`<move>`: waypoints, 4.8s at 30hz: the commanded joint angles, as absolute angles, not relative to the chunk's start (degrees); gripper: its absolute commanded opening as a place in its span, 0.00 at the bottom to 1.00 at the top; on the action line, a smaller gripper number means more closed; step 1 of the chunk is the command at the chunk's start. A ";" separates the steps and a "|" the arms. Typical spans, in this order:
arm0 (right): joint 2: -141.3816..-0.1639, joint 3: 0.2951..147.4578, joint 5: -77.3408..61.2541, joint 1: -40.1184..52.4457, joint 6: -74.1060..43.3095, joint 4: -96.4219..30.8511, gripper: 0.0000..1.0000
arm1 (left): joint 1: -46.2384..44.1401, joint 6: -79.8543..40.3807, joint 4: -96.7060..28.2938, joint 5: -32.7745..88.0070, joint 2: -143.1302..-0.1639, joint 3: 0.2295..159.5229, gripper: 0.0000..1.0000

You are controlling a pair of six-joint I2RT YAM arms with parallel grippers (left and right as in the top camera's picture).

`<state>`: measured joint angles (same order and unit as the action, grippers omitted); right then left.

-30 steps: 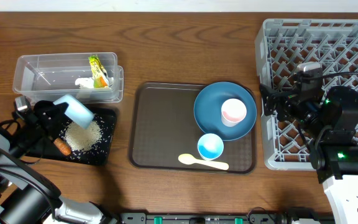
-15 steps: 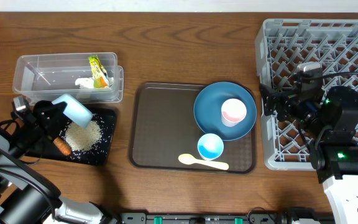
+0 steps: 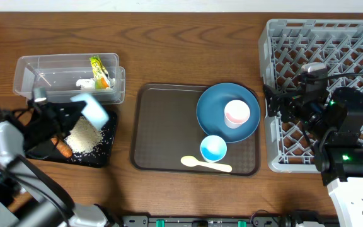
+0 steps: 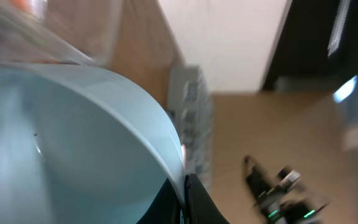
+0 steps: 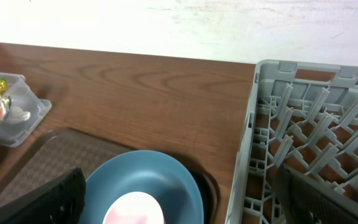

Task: Sort waste into correct bins and load items into the dishwasher rack
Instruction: 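Tip the bowl over the black tray to pour out the rice, then set the empty bowl back down on the brown tray, then grasp the pink cup from the teal plate with the left gripper, then lift the pink cup and hand it to the right gripper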

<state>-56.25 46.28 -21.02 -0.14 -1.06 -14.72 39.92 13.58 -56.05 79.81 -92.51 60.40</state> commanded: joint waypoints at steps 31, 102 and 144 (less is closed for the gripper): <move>-56.21 47.72 -16.91 0.78 -1.23 -16.23 0.95 | -19.59 5.26 -29.65 18.31 -95.59 60.93 0.14; -60.34 47.72 -9.58 -0.56 0.05 -18.44 0.90 | -17.47 -16.75 -2.87 51.03 -100.55 72.14 0.06; -67.51 47.72 -70.39 1.56 15.03 3.11 0.84 | -24.21 -35.83 11.75 82.94 -100.73 72.14 0.06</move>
